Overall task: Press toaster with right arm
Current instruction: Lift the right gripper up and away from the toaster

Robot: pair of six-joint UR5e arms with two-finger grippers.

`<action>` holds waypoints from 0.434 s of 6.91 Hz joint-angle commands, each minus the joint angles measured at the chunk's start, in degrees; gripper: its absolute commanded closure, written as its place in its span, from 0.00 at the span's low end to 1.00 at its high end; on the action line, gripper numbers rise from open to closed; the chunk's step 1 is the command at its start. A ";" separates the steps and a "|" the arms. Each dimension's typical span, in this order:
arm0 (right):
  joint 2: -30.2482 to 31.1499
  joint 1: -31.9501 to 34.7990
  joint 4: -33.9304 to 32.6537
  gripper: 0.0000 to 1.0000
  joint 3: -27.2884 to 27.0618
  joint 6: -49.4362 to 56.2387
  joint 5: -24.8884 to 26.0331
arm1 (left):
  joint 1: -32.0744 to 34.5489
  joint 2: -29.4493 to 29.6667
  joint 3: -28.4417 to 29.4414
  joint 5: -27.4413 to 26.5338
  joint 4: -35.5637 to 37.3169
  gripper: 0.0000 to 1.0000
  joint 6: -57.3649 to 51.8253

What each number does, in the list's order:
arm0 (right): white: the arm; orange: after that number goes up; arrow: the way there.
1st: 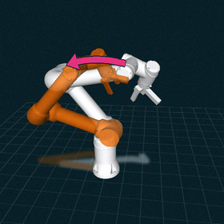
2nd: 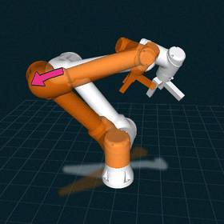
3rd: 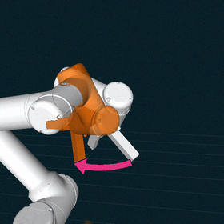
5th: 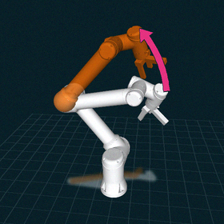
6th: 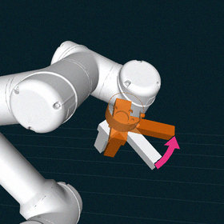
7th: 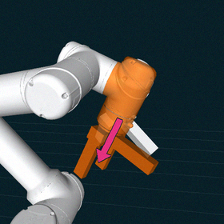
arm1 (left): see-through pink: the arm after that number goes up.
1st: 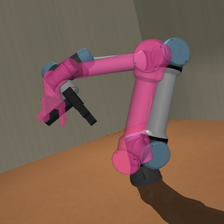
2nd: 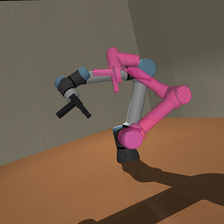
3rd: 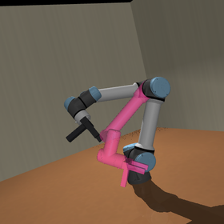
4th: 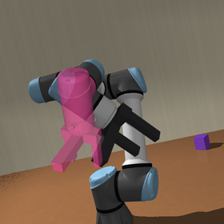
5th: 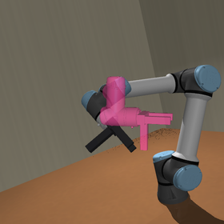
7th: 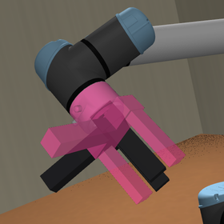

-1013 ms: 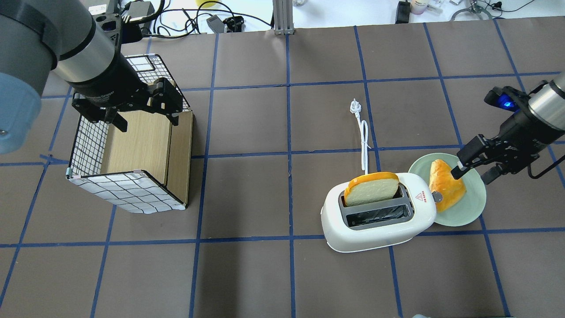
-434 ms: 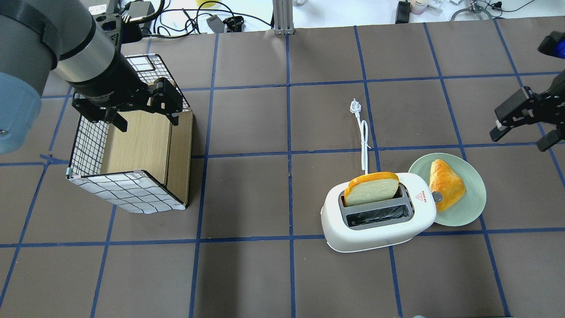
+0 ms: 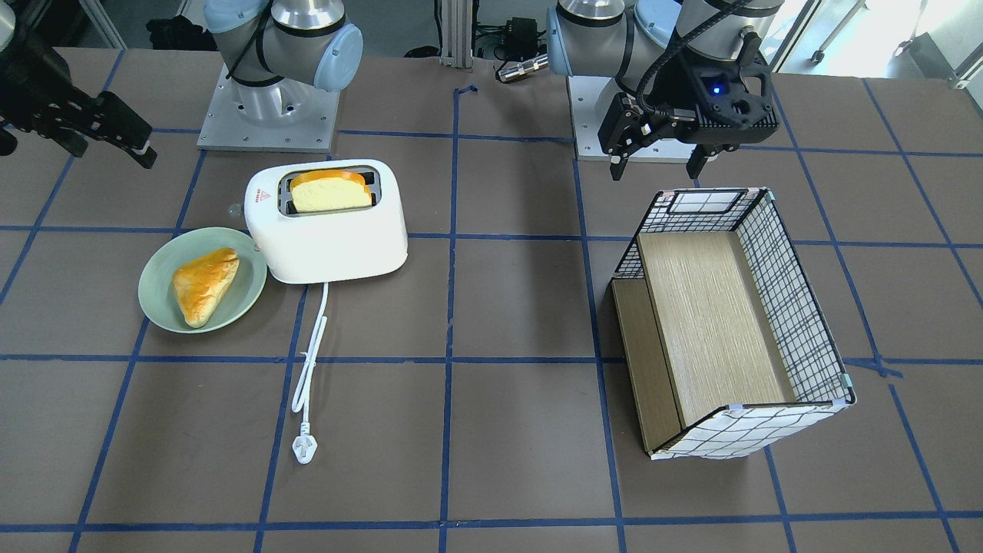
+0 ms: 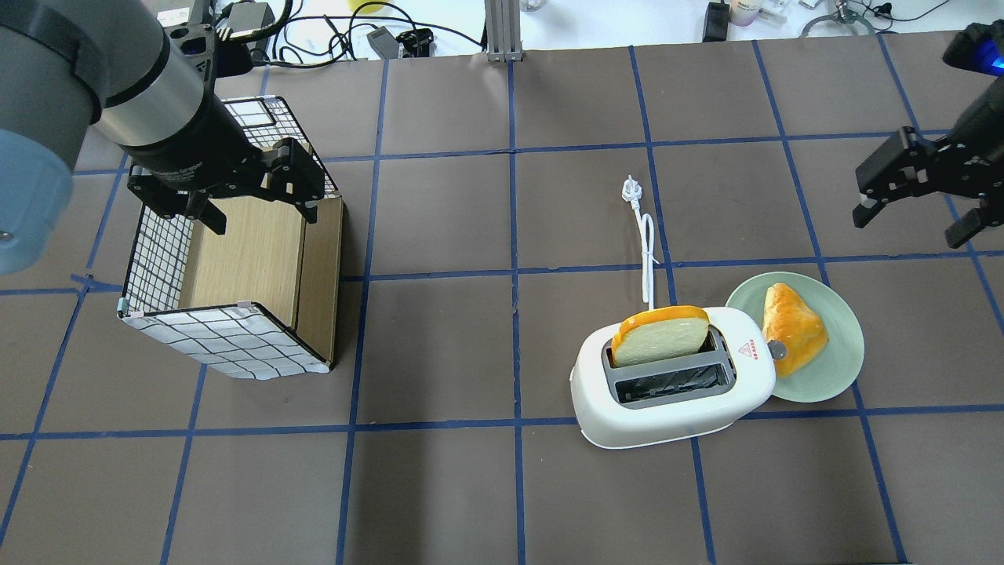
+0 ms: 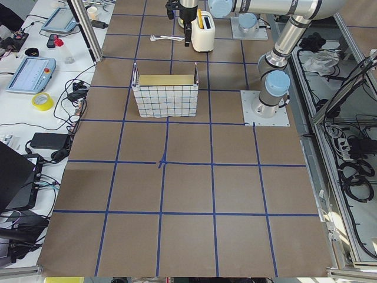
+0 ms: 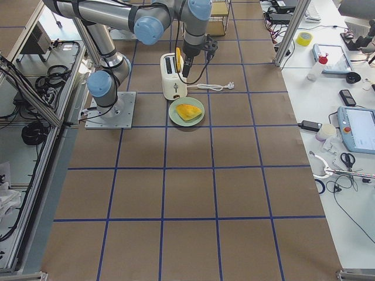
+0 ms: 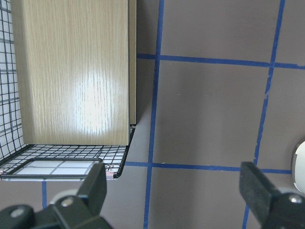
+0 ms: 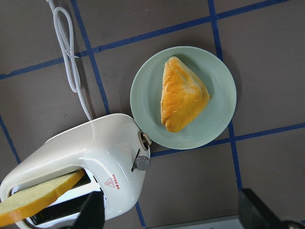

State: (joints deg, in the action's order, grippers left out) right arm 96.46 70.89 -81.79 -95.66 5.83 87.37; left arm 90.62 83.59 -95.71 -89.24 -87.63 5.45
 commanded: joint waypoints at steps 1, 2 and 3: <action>-0.04 9.93 -3.62 0.00 0.39 -11.40 1.75 | 0.00 0.00 0.00 0.03 0.00 0.00 0.00; -0.05 14.15 -5.99 0.00 0.57 -14.24 3.66 | 0.00 0.00 -0.09 0.03 0.00 0.00 0.00; 0.22 17.15 -7.41 0.00 1.09 -16.53 3.51 | 0.00 0.00 0.00 0.03 0.00 0.00 0.00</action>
State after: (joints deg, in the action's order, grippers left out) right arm 96.48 83.69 -87.08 -95.08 -7.20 90.33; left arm 90.61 83.58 -95.74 -89.21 -87.63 5.45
